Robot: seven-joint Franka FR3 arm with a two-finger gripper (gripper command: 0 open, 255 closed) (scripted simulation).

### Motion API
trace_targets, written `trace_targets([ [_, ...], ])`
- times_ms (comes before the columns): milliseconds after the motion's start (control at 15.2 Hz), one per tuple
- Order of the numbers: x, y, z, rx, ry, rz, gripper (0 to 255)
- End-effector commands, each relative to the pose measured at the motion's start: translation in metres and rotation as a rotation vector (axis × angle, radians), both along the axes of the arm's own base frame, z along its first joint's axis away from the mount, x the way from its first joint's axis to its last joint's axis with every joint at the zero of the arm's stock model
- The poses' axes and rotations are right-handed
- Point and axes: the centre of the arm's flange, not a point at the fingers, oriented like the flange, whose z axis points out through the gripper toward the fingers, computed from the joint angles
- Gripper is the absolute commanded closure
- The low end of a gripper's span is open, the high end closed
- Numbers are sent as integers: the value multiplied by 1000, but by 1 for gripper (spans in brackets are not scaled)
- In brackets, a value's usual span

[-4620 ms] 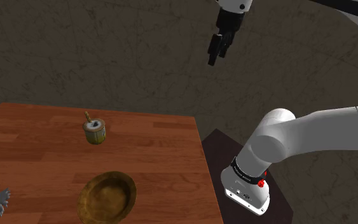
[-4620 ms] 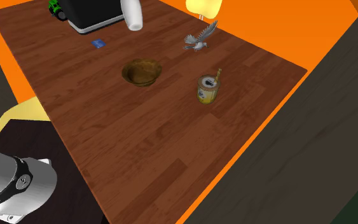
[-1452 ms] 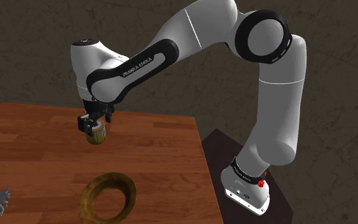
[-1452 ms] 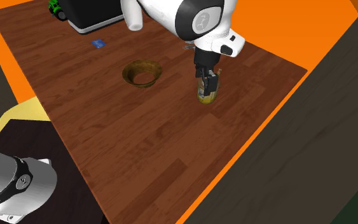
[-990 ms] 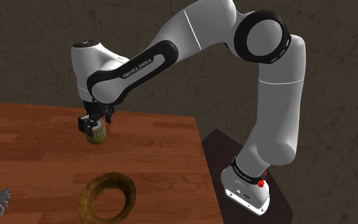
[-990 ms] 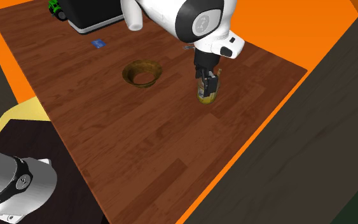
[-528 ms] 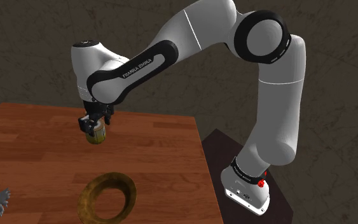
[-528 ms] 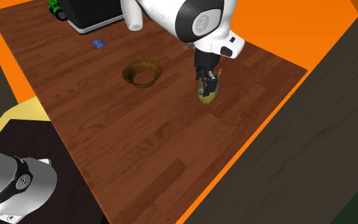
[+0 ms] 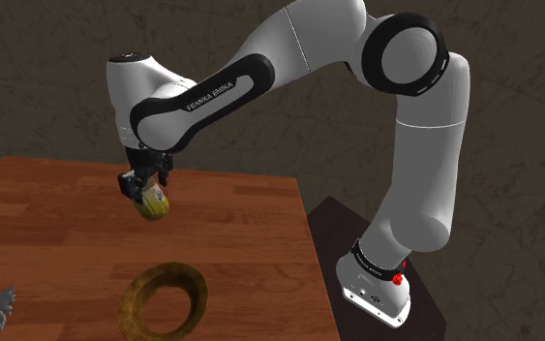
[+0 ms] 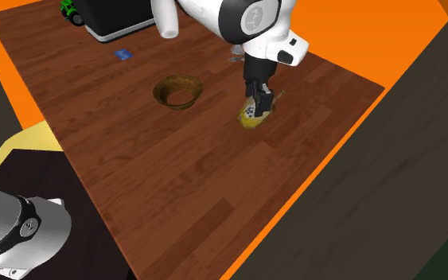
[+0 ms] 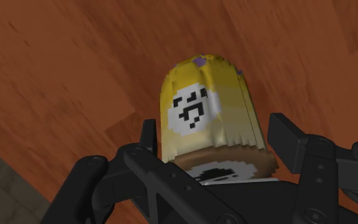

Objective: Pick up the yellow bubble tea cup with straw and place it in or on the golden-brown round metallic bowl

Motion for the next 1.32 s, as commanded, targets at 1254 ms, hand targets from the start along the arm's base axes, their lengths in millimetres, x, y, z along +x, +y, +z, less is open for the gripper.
trace_targets([
  [1254,0,0,109,0,0,0,255],
])
